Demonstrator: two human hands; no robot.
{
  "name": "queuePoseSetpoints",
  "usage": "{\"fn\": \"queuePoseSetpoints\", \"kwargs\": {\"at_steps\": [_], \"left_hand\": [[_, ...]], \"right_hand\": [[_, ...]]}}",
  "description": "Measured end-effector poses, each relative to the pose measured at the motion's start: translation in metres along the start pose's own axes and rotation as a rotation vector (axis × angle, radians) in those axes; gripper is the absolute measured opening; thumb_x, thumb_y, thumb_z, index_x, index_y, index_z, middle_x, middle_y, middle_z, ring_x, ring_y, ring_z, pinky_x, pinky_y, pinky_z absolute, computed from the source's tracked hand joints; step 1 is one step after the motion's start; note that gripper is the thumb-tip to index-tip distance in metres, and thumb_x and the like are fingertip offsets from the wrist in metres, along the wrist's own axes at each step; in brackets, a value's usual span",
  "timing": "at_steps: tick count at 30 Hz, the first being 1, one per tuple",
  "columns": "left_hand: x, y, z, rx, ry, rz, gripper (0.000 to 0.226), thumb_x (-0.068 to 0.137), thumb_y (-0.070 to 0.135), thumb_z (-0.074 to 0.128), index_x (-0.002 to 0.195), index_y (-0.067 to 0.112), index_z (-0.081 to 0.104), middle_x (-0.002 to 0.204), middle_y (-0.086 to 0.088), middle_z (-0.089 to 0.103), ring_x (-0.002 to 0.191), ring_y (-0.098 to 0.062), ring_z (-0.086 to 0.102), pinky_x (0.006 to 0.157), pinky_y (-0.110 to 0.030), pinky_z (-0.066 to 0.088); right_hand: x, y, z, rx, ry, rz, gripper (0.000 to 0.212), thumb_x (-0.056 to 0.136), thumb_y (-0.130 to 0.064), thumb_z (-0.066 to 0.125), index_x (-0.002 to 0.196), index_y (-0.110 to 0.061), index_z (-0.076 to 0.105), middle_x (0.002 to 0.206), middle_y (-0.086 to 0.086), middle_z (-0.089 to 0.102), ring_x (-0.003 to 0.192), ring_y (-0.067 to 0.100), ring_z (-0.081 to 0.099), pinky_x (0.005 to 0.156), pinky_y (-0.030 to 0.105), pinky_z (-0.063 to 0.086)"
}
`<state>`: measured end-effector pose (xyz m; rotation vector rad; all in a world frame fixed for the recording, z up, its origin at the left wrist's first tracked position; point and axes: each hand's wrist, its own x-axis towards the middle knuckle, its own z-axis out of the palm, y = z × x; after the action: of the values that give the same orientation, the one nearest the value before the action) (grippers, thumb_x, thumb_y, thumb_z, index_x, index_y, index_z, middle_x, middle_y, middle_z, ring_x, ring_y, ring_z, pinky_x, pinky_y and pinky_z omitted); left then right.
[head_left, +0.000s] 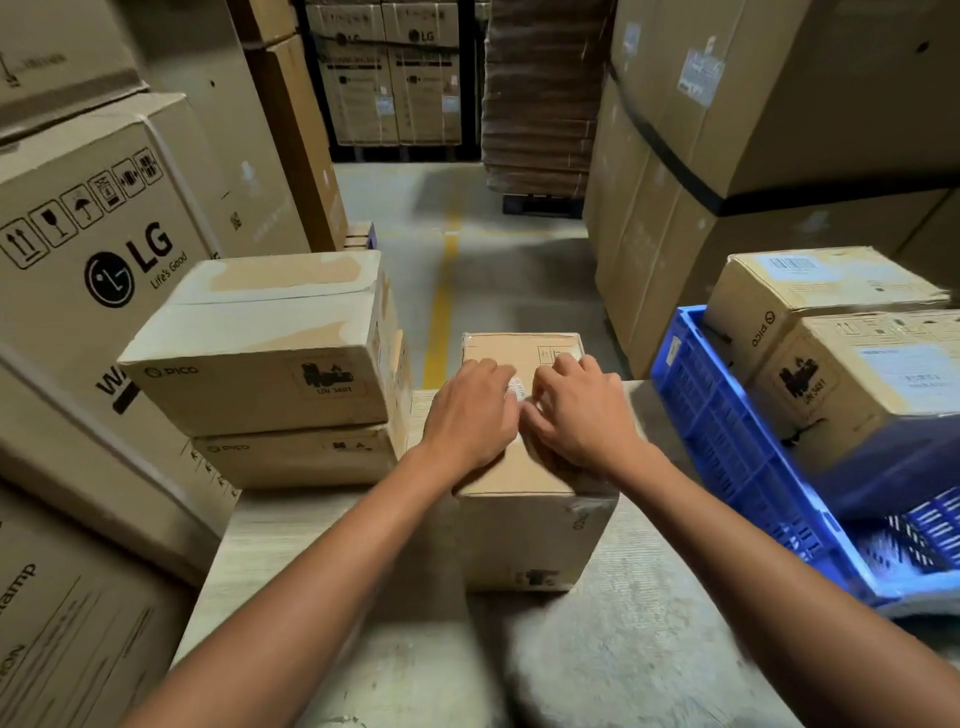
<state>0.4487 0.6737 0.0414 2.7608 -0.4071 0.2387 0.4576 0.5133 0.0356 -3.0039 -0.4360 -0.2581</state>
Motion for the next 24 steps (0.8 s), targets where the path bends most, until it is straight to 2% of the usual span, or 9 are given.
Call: {"fn": "queuePoseSetpoints", "kwargs": {"at_steps": [3, 6, 9, 12, 15, 17, 20, 22, 24], "left_hand": [[0.013, -0.002, 0.008, -0.035, -0.082, 0.018, 0.044, 0.101, 0.023, 0.042, 0.142, 0.008, 0.050, 0.148, -0.012, 0.049, 0.138, -0.027, 0.041, 0.114, -0.038, 0.029], [0.019, -0.001, 0.015, -0.016, -0.014, 0.011, 0.033, 0.100, 0.022, 0.042, 0.121, 0.005, 0.062, 0.127, -0.014, 0.061, 0.122, -0.029, 0.052, 0.104, -0.038, 0.036], [0.021, -0.004, 0.022, -0.029, 0.060, 0.008, 0.028, 0.097, 0.024, 0.047, 0.109, 0.007, 0.066, 0.114, -0.010, 0.066, 0.109, -0.028, 0.059, 0.097, -0.038, 0.042], [0.019, -0.011, 0.030, -0.102, 0.108, -0.026, 0.036, 0.098, 0.028, 0.051, 0.126, 0.009, 0.064, 0.134, -0.010, 0.061, 0.129, -0.029, 0.052, 0.110, -0.040, 0.038], [0.006, -0.010, 0.029, -0.235, 0.222, -0.154, 0.058, 0.100, 0.036, 0.052, 0.152, 0.015, 0.038, 0.163, -0.007, 0.026, 0.152, -0.024, 0.017, 0.124, -0.042, 0.017], [-0.002, -0.011, 0.033, -0.469, 0.212, -0.374, 0.068, 0.100, 0.047, 0.049, 0.157, 0.018, 0.026, 0.166, -0.005, 0.017, 0.153, -0.022, 0.013, 0.124, -0.043, 0.014], [-0.021, -0.014, 0.034, -1.123, 0.045, -0.710, 0.089, 0.082, 0.084, 0.042, 0.149, 0.025, 0.044, 0.150, -0.003, 0.050, 0.138, -0.025, 0.047, 0.117, -0.050, 0.032], [-0.036, -0.011, 0.029, -1.473, -0.064, -0.753, 0.077, 0.086, 0.081, 0.036, 0.133, 0.026, 0.062, 0.129, -0.005, 0.068, 0.119, -0.029, 0.064, 0.109, -0.052, 0.043], [-0.045, -0.006, 0.024, -1.558, -0.065, -0.722, 0.068, 0.096, 0.072, 0.027, 0.127, 0.026, 0.067, 0.122, -0.006, 0.071, 0.114, -0.029, 0.067, 0.106, -0.052, 0.046]], "right_hand": [[0.007, 0.003, 0.010, 0.029, 0.046, 0.008, 0.041, 0.096, -0.053, 0.038, 0.108, -0.021, 0.060, 0.114, 0.002, 0.058, 0.107, 0.026, 0.052, 0.083, 0.045, 0.044], [0.007, 0.008, 0.014, 0.099, -0.013, -0.008, 0.054, 0.098, -0.052, 0.028, 0.127, -0.017, 0.058, 0.139, 0.004, 0.054, 0.131, 0.027, 0.045, 0.103, 0.049, 0.041], [0.010, 0.010, 0.012, 0.151, -0.042, -0.016, 0.048, 0.103, -0.047, 0.038, 0.135, -0.016, 0.056, 0.147, 0.005, 0.051, 0.140, 0.027, 0.037, 0.107, 0.045, 0.041], [0.007, 0.009, 0.015, 0.259, 0.045, 0.046, 0.046, 0.101, -0.045, 0.047, 0.134, -0.015, 0.057, 0.145, 0.006, 0.051, 0.138, 0.027, 0.039, 0.105, 0.042, 0.042], [-0.002, 0.015, 0.020, 0.483, 0.097, 0.392, 0.062, 0.096, -0.048, 0.057, 0.148, -0.018, 0.042, 0.158, 0.013, 0.034, 0.141, 0.032, 0.037, 0.108, 0.046, 0.040], [-0.016, 0.021, 0.023, 0.824, -0.036, 0.606, 0.068, 0.090, -0.063, 0.055, 0.144, -0.022, 0.046, 0.149, 0.010, 0.051, 0.130, 0.028, 0.054, 0.106, 0.050, 0.047], [-0.040, 0.020, 0.022, 1.154, -0.137, 0.606, 0.042, 0.096, -0.063, 0.043, 0.108, -0.031, 0.067, 0.105, -0.003, 0.075, 0.097, 0.017, 0.071, 0.094, 0.049, 0.056], [-0.052, 0.017, 0.017, 1.226, -0.095, 0.586, 0.048, 0.095, -0.069, 0.036, 0.103, -0.035, 0.069, 0.105, -0.007, 0.075, 0.100, 0.016, 0.070, 0.096, 0.049, 0.054], [-0.059, 0.014, 0.016, 1.282, -0.065, 0.581, 0.054, 0.089, -0.078, 0.030, 0.104, -0.043, 0.068, 0.114, -0.012, 0.072, 0.108, 0.015, 0.066, 0.102, 0.048, 0.049]]}}
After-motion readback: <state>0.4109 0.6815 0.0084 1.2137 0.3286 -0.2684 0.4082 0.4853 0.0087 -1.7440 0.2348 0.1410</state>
